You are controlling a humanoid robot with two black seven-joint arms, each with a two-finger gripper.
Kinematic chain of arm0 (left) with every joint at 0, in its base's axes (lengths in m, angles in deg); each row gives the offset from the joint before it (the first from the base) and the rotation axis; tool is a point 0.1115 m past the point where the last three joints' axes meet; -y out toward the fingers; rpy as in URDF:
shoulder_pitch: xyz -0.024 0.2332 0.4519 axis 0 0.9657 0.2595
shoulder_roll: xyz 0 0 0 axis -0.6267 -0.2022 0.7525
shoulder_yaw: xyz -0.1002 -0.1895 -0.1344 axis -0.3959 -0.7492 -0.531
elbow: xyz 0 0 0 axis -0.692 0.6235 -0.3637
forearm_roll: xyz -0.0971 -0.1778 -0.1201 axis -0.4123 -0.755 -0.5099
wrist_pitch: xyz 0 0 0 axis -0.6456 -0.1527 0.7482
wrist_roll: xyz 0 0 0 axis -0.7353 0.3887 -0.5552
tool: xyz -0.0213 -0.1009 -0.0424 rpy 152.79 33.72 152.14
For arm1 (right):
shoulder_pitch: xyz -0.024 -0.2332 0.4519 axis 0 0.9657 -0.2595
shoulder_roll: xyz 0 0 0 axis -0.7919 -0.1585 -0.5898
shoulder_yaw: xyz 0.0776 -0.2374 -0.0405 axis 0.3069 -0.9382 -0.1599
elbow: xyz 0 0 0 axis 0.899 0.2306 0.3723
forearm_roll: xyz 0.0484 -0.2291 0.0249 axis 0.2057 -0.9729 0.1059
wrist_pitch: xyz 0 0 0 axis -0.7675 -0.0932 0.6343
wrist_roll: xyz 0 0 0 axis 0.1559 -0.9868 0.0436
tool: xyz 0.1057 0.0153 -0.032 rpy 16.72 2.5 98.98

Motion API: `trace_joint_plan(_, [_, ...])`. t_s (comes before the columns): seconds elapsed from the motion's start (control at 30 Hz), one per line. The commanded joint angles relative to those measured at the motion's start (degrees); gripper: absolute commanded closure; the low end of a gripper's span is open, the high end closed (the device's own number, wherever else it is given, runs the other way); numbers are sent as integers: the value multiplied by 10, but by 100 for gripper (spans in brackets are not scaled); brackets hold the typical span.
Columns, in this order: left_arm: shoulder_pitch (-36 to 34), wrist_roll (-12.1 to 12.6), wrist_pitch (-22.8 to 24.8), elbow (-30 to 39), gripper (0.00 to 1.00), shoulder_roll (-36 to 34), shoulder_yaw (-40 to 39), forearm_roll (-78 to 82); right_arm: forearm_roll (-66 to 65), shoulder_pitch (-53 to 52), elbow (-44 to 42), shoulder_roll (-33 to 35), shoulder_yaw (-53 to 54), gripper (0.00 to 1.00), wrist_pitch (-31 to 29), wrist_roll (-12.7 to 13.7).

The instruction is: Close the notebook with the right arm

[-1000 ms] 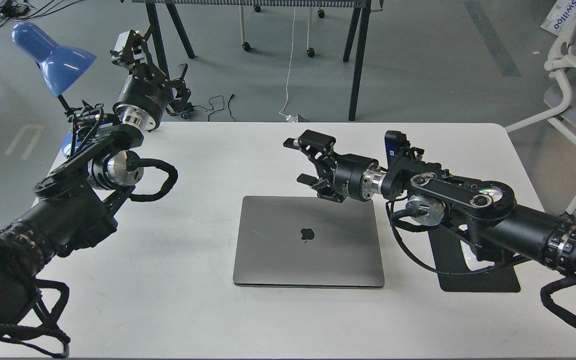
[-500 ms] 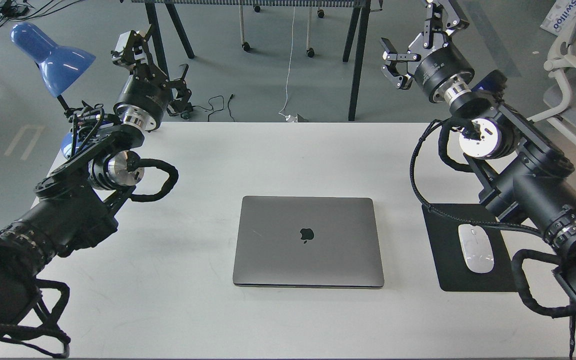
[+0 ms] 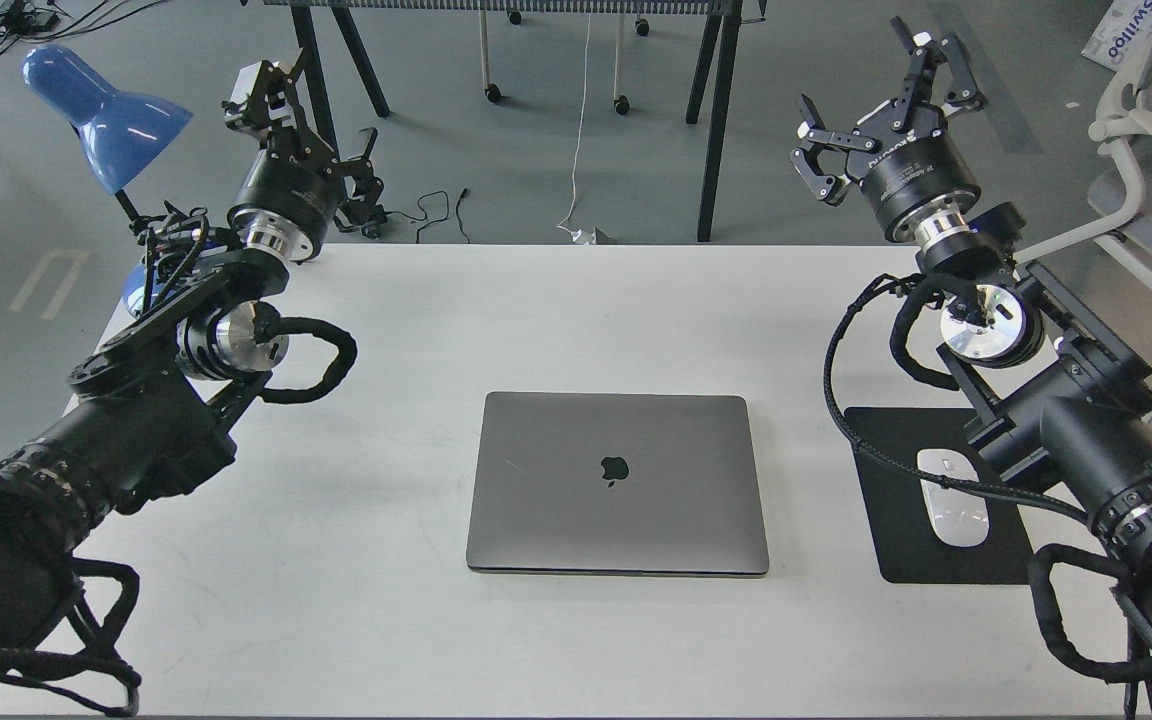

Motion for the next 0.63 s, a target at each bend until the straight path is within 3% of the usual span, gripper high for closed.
trace_joint_plan(0.0, [0,0,0,0,0,0,0,0,-3,1,1,1,-36,0,6,1])
trace_joint_plan(0.6, [0,0,0,-1,0,0,0,0,-2,-6,2,2,-74,0,30,0])
